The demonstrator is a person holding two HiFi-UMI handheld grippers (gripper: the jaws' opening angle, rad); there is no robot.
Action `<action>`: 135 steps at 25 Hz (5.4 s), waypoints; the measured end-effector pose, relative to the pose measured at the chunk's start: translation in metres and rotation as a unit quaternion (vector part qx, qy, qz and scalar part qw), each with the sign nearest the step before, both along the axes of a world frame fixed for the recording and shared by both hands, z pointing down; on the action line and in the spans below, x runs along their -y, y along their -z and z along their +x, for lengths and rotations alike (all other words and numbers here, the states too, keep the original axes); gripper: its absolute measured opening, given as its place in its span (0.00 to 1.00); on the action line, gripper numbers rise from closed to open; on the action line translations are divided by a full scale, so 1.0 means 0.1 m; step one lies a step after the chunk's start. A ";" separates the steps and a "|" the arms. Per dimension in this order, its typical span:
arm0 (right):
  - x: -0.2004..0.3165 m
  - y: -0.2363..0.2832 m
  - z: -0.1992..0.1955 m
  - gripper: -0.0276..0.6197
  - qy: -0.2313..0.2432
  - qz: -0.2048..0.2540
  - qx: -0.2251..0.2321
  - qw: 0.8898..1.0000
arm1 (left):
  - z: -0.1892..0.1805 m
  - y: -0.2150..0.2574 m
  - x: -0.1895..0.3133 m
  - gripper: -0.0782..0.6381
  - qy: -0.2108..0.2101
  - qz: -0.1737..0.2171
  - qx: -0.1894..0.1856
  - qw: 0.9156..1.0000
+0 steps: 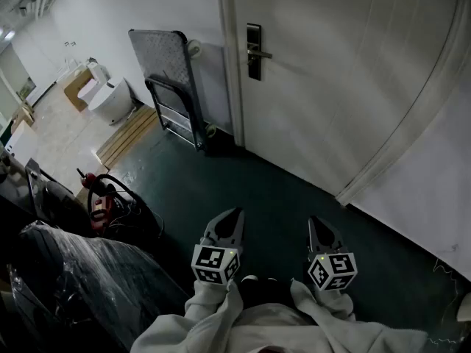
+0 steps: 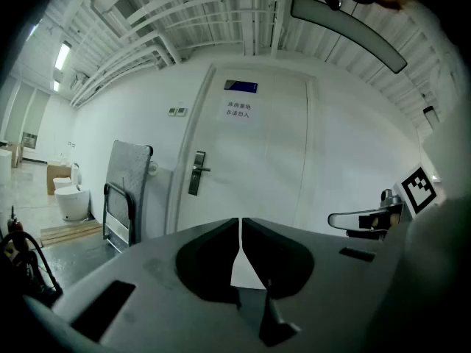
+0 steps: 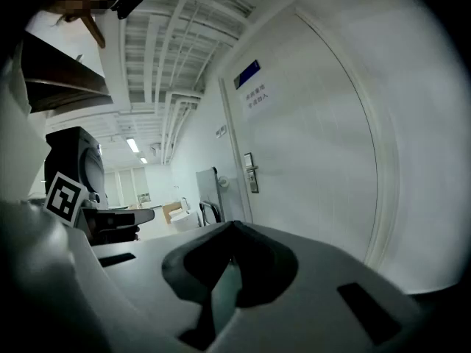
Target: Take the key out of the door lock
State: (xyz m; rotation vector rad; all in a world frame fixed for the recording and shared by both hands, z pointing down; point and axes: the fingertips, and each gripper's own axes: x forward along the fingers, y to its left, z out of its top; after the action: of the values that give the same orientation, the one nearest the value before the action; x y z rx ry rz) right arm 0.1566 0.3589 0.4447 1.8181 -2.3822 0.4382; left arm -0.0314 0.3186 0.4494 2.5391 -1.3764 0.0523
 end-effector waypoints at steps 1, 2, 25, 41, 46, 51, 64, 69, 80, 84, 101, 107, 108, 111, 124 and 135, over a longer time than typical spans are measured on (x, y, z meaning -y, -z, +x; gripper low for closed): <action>0.01 0.00 0.01 0.12 0.001 0.000 0.001 1.000 | 0.02 0.01 0.00 0.14 -0.001 0.000 -0.001 1.000; 0.01 0.01 0.01 0.12 0.002 0.000 0.002 1.000 | 0.04 0.03 0.01 0.14 -0.002 0.000 -0.002 1.000; 0.29 -0.11 -0.26 0.12 0.011 -0.011 0.009 1.000 | -0.08 -0.03 0.18 0.14 -0.017 -0.004 -0.003 1.000; 0.52 -0.21 -0.53 0.12 0.006 -0.011 0.008 1.000 | -0.42 -0.18 0.31 0.14 -0.011 -0.016 0.007 1.000; 0.61 -0.27 -0.53 0.12 0.007 -0.018 0.010 1.000 | -0.41 -0.23 0.41 0.14 -0.011 -0.020 0.007 1.000; 0.81 -0.21 -0.49 0.12 0.006 -0.011 0.008 1.000 | -0.38 -0.25 0.59 0.14 -0.010 -0.020 0.007 1.000; 1.67 -0.16 -0.37 0.12 0.023 -0.012 0.008 1.000 | -0.17 -0.24 1.43 0.14 -0.002 -0.026 0.005 1.000; 2.05 -0.17 -0.29 0.12 0.029 -0.018 0.011 0.999 | -0.09 -0.19 1.81 0.14 0.002 -0.024 0.010 1.000; 2.86 -0.15 -0.13 0.12 0.047 -0.014 0.011 0.999 | 0.03 -0.17 2.54 0.14 0.022 -0.024 0.014 0.999; 3.04 -0.19 -0.07 0.12 0.050 -0.016 0.011 0.999 | 0.11 -0.19 2.73 0.14 0.020 -0.022 0.019 0.999; 3.44 -0.36 0.17 0.12 0.057 -0.019 0.012 0.998 | 0.38 -0.36 3.15 0.14 0.023 -0.025 0.014 0.999; 3.43 -0.38 0.16 0.12 0.058 -0.024 0.018 0.998 | 0.37 -0.36 3.13 0.14 0.027 -0.031 0.021 0.999; 3.43 -0.39 0.15 0.12 0.058 -0.025 0.019 0.998 | 0.36 -0.36 3.13 0.14 0.028 -0.032 0.023 0.999; 3.43 -0.43 0.14 0.12 0.060 -0.032 0.019 0.998 | 0.32 -0.37 3.15 0.14 0.033 -0.036 0.028 0.998; 3.88 -0.49 0.13 0.12 0.053 -0.036 0.022 0.998 | 0.33 -0.42 3.69 0.14 0.031 -0.043 0.022 0.998; 4.64 -0.37 0.11 0.12 0.050 -0.031 0.016 0.998 | 0.29 -0.31 4.47 0.14 0.033 -0.037 0.011 0.999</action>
State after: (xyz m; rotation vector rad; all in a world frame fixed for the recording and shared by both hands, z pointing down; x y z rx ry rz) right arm 0.1679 -0.1047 0.4812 1.6689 -2.4385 0.5266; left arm -0.0021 -0.1289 0.4804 2.4386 -1.4388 0.1181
